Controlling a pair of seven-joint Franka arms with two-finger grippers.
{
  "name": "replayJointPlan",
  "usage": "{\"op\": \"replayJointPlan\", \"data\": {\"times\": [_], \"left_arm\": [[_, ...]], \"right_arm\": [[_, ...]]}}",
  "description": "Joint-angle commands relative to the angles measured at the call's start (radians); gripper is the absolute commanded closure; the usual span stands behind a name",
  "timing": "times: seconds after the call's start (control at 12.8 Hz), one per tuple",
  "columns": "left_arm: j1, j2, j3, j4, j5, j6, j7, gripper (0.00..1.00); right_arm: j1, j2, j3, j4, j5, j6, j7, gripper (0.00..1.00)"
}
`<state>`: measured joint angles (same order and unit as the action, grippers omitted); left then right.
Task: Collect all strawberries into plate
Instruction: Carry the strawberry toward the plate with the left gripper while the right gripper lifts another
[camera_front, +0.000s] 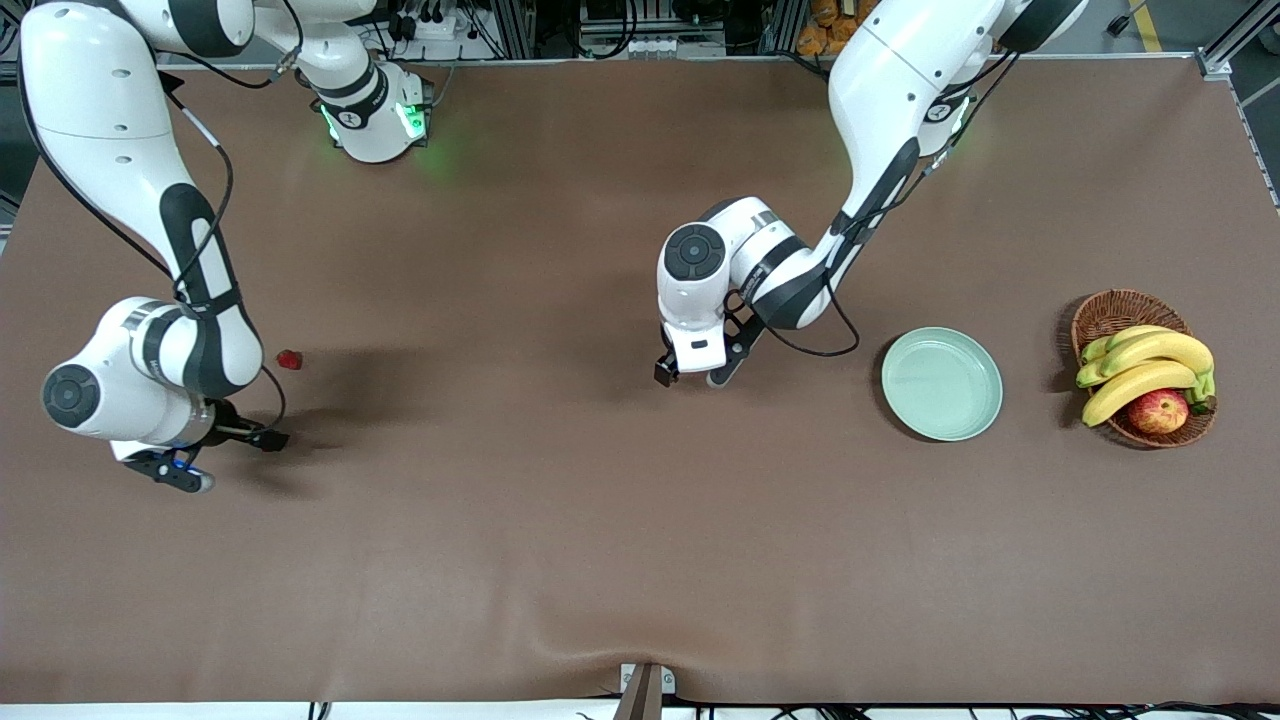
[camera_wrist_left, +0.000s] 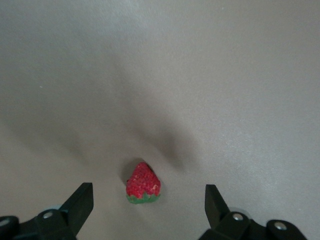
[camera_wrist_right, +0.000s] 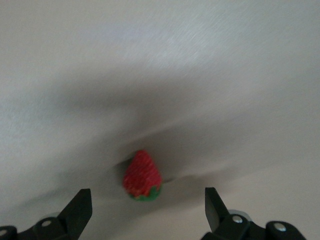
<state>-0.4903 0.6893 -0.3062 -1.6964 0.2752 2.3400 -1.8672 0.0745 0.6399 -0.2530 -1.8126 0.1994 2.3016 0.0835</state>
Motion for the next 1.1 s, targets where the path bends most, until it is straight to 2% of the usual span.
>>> {"op": "replayJointPlan", "data": {"times": [0.0, 0.08, 0.16, 0.23, 0.31, 0.55, 0.78, 0.86, 0.94, 1.02], "left_arm": [[-0.020, 0.029, 0.009, 0.015, 0.024, 0.035, -0.043, 0.08], [-0.024, 0.029, 0.009, 0.012, 0.024, 0.035, -0.044, 0.10], [-0.024, 0.032, 0.010, 0.011, 0.024, 0.035, -0.044, 0.13], [-0.024, 0.041, 0.010, 0.011, 0.024, 0.035, -0.043, 0.15], [-0.025, 0.047, 0.010, 0.012, 0.025, 0.035, -0.043, 0.19], [-0.024, 0.050, 0.010, 0.011, 0.029, 0.035, -0.043, 0.42], [-0.016, 0.055, 0.012, 0.014, 0.029, 0.033, -0.041, 0.73], [-0.014, 0.053, 0.013, 0.015, 0.029, 0.033, -0.038, 0.88], [-0.011, 0.046, 0.015, 0.017, 0.029, 0.032, -0.032, 1.00], [-0.001, 0.035, 0.016, 0.021, 0.029, 0.025, -0.030, 1.00]], "right_arm": [[-0.002, -0.019, 0.021, -0.051, 0.025, 0.025, -0.015, 0.00], [-0.001, -0.019, 0.021, -0.051, 0.025, 0.025, -0.015, 0.14], [-0.001, -0.019, 0.021, -0.051, 0.025, 0.027, -0.015, 0.42], [-0.005, -0.020, 0.021, -0.047, 0.025, 0.030, -0.015, 0.55], [-0.012, -0.023, 0.021, -0.044, 0.023, 0.035, -0.015, 0.61], [-0.016, -0.020, 0.021, -0.044, 0.023, 0.093, -0.016, 0.61], [-0.018, -0.022, 0.020, -0.037, 0.021, 0.110, -0.018, 0.61], [-0.019, -0.025, 0.020, -0.033, 0.021, 0.108, -0.018, 0.62], [-0.024, -0.029, 0.020, -0.033, 0.021, 0.107, -0.018, 0.68], [-0.022, -0.031, 0.020, -0.031, 0.020, 0.108, -0.022, 0.75]]}}
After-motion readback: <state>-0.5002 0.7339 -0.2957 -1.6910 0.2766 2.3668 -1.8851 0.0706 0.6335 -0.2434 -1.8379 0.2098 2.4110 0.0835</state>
